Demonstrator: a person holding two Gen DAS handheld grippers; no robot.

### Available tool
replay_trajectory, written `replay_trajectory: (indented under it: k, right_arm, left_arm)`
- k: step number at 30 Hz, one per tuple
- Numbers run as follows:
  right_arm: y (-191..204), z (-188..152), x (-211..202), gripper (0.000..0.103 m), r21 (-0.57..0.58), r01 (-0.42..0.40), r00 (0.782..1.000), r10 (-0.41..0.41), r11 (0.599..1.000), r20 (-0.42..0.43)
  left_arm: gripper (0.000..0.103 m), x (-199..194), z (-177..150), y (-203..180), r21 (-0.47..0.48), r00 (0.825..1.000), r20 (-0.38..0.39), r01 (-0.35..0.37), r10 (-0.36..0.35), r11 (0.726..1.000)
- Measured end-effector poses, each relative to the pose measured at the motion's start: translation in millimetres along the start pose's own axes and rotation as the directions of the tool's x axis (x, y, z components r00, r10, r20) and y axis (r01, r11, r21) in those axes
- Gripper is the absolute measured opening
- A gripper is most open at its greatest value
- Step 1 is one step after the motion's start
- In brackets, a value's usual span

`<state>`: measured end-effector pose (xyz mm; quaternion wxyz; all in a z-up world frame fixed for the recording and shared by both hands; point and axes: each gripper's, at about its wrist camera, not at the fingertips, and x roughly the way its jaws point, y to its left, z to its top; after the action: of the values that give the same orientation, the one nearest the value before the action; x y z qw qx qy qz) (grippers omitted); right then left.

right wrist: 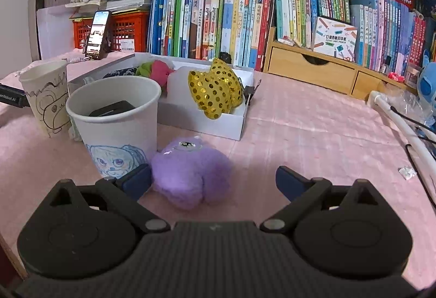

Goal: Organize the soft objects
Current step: 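Move the left tool to the blue mask pack while the right tool approaches the lavender plush, then grasp the blue mask pack with the left tool while the right tool grasps the lavender plush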

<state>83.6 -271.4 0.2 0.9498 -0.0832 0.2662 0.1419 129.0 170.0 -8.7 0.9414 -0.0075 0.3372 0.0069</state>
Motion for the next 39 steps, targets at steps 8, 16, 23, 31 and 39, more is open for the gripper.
replay_trajectory:
  k: [8, 16, 23, 31, 39]
  right_arm:
    - [-3, -4, 5, 0.091, 0.026, -0.051, 0.998, 0.051, 0.998, -0.027]
    - [8, -4, -4, 0.048, 0.007, -0.07, 0.997, 0.07, 0.997, 0.009]
    - [6, -3, -12, 0.043, 0.013, -0.04, 0.999, 0.04, 0.999, 0.031]
    - [-7, 2, -11, 0.045, 0.087, 0.072, 0.997, -0.075, 0.994, 0.024]
    - [-27, 6, -3, 0.07, 0.188, 0.067, 0.998, -0.07, 0.98, 0.007]
  left_arm:
    - [0.081, -3, 0, -4, 0.007, 1.0, 0.002, -0.007, 0.007, 1.0]
    - [0.078, -13, 0, -10, 0.008, 1.0, 0.007, -0.016, 0.016, 1.0]
    - [0.078, -37, 1, -14, 0.02, 0.998, 0.054, -0.038, 0.037, 0.999]
    - [0.078, -56, 10, -13, -0.014, 0.997, 0.079, -0.024, 0.025, 1.0]
    - [0.078, -59, 21, -21, -0.017, 0.996, 0.086, 0.004, -0.003, 1.0]
